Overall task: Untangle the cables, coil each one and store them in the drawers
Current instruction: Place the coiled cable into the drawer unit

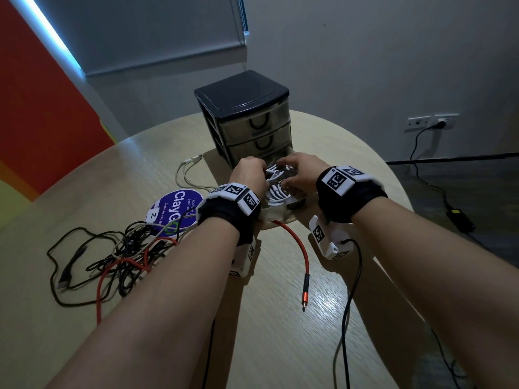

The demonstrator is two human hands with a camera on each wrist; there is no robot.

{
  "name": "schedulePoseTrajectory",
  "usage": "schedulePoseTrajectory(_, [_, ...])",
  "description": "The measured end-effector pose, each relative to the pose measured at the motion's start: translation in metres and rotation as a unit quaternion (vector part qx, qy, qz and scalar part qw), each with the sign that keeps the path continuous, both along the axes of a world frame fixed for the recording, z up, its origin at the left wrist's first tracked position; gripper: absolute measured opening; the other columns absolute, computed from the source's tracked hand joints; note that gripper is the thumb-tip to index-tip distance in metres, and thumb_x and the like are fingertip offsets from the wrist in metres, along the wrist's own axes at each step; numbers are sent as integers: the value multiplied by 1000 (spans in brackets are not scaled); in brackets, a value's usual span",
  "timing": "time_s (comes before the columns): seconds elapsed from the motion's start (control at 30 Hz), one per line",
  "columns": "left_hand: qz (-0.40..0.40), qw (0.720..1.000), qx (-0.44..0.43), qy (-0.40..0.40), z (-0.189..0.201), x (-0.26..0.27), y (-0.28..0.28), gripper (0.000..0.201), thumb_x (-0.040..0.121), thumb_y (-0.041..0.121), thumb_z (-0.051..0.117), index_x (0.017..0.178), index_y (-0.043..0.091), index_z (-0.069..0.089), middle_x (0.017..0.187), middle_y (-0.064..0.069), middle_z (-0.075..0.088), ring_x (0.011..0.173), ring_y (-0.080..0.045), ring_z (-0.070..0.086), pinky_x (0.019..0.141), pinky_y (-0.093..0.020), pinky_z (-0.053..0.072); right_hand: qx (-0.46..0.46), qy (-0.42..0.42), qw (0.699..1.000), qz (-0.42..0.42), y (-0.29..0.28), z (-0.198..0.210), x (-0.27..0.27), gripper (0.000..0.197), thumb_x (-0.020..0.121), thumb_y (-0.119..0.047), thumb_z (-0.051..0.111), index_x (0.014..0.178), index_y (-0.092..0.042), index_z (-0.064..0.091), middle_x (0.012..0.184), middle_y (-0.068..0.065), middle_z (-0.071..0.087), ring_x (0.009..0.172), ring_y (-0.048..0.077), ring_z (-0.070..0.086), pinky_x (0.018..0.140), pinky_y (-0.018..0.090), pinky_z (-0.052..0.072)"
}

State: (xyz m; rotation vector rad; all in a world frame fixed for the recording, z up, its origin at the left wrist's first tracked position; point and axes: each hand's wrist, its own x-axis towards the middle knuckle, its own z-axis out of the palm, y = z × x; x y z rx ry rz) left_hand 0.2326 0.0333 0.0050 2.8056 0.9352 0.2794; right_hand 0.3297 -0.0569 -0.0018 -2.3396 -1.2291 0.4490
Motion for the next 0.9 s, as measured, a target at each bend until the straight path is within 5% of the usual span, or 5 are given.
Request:
schedulePoseTrajectory(0.27, [-6,999,-7,34,-1,-3,-4,31,89,10,52,118,10,64,119,-14,59,108,-28,55,83,-31,45,-90,-82,992,23,4,-2,-5,56,95,-17,44,147,-27,27,154,-4,25,130,29,38,104,32,35])
schedulePoseTrajectory(0.53, [-6,997,-29,-76,-5,-1,-9,25,88,14,50,110,5,57,111,-17,55,99,-32,54,77,-31,39,-8,21,999,-49,0,-4,-6,51,84,-16,60,131,-20,40,128,10,55,110,28,55,83,29,43])
schedulePoseTrajectory(0.9, [-36,994,-30,-102,-9,-3,-4,27,86,24,58,107,11,66,107,-12,62,95,-27,60,79,-32,50,6,31,997,-74,3,-5,-5,33,96,-24,48,129,-16,47,125,11,59,110,27,56,89,32,43])
